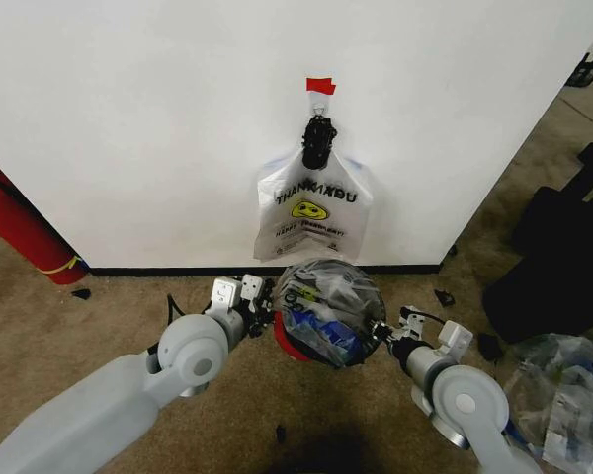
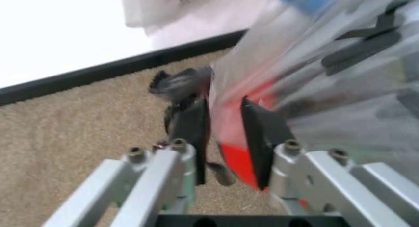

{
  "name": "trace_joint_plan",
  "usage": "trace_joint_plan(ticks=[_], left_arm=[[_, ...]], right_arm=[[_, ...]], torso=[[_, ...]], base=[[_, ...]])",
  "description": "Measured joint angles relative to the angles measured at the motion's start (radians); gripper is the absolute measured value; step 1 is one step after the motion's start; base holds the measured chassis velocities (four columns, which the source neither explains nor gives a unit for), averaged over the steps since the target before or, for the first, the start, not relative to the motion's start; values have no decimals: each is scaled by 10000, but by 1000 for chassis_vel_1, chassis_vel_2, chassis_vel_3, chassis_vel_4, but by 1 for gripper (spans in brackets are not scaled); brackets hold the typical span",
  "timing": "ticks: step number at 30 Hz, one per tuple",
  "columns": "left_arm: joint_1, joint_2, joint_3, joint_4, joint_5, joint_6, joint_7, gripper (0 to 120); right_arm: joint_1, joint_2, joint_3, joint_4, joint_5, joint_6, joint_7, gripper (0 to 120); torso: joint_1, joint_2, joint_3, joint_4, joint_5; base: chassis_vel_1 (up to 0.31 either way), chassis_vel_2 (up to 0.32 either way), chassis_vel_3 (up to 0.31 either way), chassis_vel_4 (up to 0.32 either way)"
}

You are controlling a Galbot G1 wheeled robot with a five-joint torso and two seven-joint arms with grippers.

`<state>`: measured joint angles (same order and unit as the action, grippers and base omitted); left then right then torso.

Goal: Pick up the garbage bag from the wall and place it over the trash bin.

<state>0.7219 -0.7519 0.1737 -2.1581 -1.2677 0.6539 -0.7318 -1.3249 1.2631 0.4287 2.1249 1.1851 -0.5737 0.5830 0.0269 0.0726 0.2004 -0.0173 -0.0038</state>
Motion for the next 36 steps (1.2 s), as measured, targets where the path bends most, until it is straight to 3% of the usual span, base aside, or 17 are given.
trace_joint_plan(ticks=[8,10,12,13,14,18,22,25,27,31,36], left_arm=[[1408,723,-1603,-1431,-3,24,159,57],[1749,1053,-1931,-1900,376,-279,824,66],[2008,1456,-2130,-2377,1083,-784,2184,74],[2008,1456,-2130,-2377,1083,-784,2184,74],[1993,1701,-2041,-2665,1542,-1025,2979,79],[1408,2101,-1304,-3207,2126,-1083,4717,95],[909,2232,-676,-3285,2488,-784,5732,100],[216,2242,3,-3019,3813,-461,7047,100],[-95,2212,298,-2966,4023,-300,7311,100],[-2053,1526,2225,-2395,4302,400,7750,100],[-3320,554,3308,-1365,4280,764,7566,98]], right_arm=[[-171,90,286,58,81,-109,201,0],[-267,55,348,129,41,-176,200,0],[-358,-12,385,186,-64,-230,194,0],[-358,-12,385,186,-64,-230,194,0],[-412,-51,400,216,-122,-245,186,0],[-521,-171,368,293,-315,-260,153,0],[-416,-273,172,300,-393,-297,114,0],[-411,-325,127,314,-499,-321,70,0],[-422,-325,126,315,-548,-324,45,0],[-602,-250,181,359,-808,-324,-86,0],[-738,-143,191,494,-901,-330,-106,0]], torso=[[0,0,0,2,-2],[-1,0,0,0,-1],[-1,0,0,3,0],[-1,0,0,3,0],[-1,0,-1,3,1],[-1,0,0,-6,0],[-1,-2,0,6,3],[0,-2,1,3,-2],[-1,-2,1,3,2],[0,-3,1,-1,3],[0,-2,1,-3,2]], base=[[0,0,0,0],[0,0,0,0],[0,0,0,0],[0,0,0,0],[0,0,0,0],[0,0,0,0],[0,0,0,0],[0,0,0,0],[0,0,0,0],[0,0,0,0],[0,0,0,0]])
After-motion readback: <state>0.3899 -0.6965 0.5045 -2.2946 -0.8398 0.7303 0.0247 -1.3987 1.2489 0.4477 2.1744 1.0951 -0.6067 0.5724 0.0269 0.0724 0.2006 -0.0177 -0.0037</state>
